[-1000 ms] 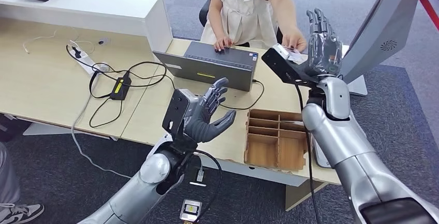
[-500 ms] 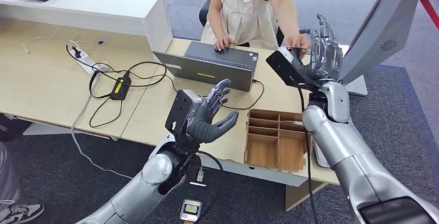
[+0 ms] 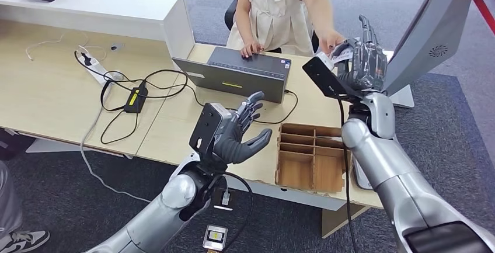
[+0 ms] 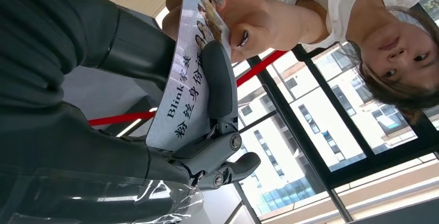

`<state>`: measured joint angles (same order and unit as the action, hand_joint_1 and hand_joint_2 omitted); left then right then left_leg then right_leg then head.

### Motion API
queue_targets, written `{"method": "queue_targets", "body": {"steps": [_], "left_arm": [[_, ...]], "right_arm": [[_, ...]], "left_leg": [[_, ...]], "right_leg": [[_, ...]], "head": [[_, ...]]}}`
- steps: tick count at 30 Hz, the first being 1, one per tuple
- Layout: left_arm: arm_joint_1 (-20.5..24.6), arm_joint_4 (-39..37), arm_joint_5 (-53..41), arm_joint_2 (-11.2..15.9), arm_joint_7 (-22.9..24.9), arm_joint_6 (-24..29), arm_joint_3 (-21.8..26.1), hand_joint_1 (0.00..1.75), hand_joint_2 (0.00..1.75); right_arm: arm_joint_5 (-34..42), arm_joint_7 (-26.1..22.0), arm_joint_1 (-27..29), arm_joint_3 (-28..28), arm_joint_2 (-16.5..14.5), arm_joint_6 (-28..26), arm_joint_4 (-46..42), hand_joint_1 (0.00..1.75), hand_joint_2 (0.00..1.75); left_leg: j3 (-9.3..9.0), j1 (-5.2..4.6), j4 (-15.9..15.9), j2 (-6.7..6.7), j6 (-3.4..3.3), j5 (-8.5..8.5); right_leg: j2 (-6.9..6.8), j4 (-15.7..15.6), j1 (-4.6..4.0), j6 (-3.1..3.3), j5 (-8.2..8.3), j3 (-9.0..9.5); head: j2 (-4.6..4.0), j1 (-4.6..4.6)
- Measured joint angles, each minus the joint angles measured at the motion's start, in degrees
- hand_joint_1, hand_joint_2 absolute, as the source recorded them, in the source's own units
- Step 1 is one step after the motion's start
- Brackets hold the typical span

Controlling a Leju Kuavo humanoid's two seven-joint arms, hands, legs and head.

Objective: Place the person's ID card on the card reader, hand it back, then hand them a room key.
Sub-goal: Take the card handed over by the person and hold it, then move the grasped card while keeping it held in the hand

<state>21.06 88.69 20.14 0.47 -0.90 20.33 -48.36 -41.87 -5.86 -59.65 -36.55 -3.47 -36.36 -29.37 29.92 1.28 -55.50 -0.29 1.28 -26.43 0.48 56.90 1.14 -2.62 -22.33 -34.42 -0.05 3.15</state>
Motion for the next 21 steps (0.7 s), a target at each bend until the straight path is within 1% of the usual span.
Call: {"method": "queue_targets", "body": {"steps": [4,8,11,13,15,21], "left_arm": [[-0.1,0.0,-0.3,0.0,0.2,1.0,-0.2,0.00,1.75],[-0.4,0.0,-0.7,0.4,0.2,2.6,-0.2,0.00,1.75],[-1.3,0.4,-1.7,0.7,0.6,4.1,0.1,0.00,1.75],[-2.2,0.9,-2.7,1.1,1.1,4.7,0.6,0.00,1.75],[-3.1,1.5,-3.6,1.4,1.6,4.9,1.1,0.00,1.75],[-5.7,3.3,-5.2,2.4,2.8,3.5,2.9,0.00,1.75]], "right_arm": [[3.1,-1.8,0.1,0.1,-0.3,-0.2,0.0,1.75,1.75],[10.1,-4.0,0.8,1.0,-0.4,-0.6,-0.9,1.75,1.75],[16.4,-4.4,2.8,2.1,0.0,-2.0,-3.6,1.75,1.75],[19.2,-3.8,5.2,3.3,0.8,-3.0,-6.6,1.75,1.75],[20.3,-2.8,8.0,4.6,1.8,-3.5,-10.1,1.75,1.75],[19.4,1.5,18.5,11.0,5.9,-3.8,-23.1,1.75,1.75]], "left_leg": [[0.00,0.00,0.0,0.00,0.00,0.00],[0.00,0.00,0.0,0.00,0.00,0.00],[-0.03,0.00,0.0,0.00,0.00,0.00],[-0.04,0.00,0.0,0.00,0.00,-0.01],[-0.04,-0.01,0.0,-0.01,0.00,-0.01],[-0.05,-0.02,0.0,-0.02,-0.01,-0.03]], "right_leg": [[0.00,0.0,0.00,0.00,0.00,0.00],[0.00,0.0,0.00,0.00,0.00,0.01],[0.00,0.0,0.00,0.00,0.00,0.02],[0.00,0.0,0.00,0.00,-0.01,0.03],[0.00,0.0,0.00,-0.01,-0.01,0.04],[-0.03,0.0,0.01,-0.02,-0.02,0.06]], "head": [[-0.01,0.00],[0.00,0.00],[0.00,0.00],[0.00,-0.01],[0.01,0.00],[0.00,0.01]]}}
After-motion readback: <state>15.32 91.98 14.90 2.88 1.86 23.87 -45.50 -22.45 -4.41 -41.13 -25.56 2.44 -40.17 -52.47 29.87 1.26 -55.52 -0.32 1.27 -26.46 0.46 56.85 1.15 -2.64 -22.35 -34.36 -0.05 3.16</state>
